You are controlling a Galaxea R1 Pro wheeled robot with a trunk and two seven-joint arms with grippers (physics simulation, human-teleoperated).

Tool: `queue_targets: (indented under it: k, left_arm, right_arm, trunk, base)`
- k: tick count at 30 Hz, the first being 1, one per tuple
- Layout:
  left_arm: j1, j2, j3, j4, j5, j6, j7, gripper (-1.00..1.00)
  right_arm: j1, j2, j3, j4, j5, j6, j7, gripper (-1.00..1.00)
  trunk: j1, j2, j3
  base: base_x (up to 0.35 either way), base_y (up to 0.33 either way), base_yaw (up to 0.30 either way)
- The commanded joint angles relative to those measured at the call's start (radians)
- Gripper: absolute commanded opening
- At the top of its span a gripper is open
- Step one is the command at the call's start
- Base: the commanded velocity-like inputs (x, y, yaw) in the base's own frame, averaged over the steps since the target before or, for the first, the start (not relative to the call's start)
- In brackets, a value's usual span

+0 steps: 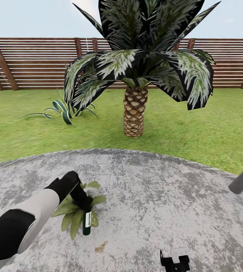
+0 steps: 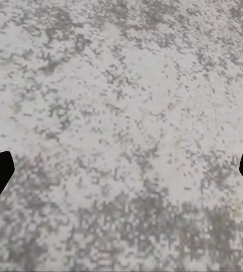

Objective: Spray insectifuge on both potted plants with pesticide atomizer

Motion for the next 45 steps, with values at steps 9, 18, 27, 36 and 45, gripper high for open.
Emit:
queue_targets:
  k: [9,18,27,36,45]
  left_arm:
    - [-0.032,0.041,-0.091,-0.008,-0.142,-0.004,-0.306,-1.00]
    - [-0.098,0.065,-0.092,-0.015,-0.450,-0.006,-0.525,-1.00]
    - [-0.098,0.053,-0.091,-0.015,-0.471,-0.005,-0.528,-1.00]
    - [-0.087,0.056,-0.096,-0.014,-0.468,-0.033,-0.529,-1.00]
    - [-0.050,0.061,-0.099,-0.007,-0.473,-0.101,-0.530,-1.00]
  right_arm:
    - [-0.001,-0.003,0.009,0.001,-0.004,-0.002,-0.008,1.00]
    - [-0.001,-0.003,0.009,0.002,-0.004,-0.002,-0.008,1.00]
    - [-0.001,-0.003,0.009,0.002,-0.004,-0.002,-0.008,1.00]
    - [-0.001,-0.003,0.009,0.002,-0.004,-0.002,-0.008,1.00]
    - [-0.001,-0.004,0.009,0.002,-0.004,-0.002,-0.008,1.00]
  trunk:
    - [0.000,0.000,-0.001]
    - [0.000,0.000,-0.001]
    - [0.000,0.000,-0.001]
    - [0.000,0.000,-0.001]
    - [0.000,0.000,-0.001]
  base:
    - [0.000,0.000,0.000]
    - [0.000,0.000,0.000]
    - [0.184,0.000,0.000]
    - [0.088,0.000,0.000]
    - [0.000,0.000,0.000]
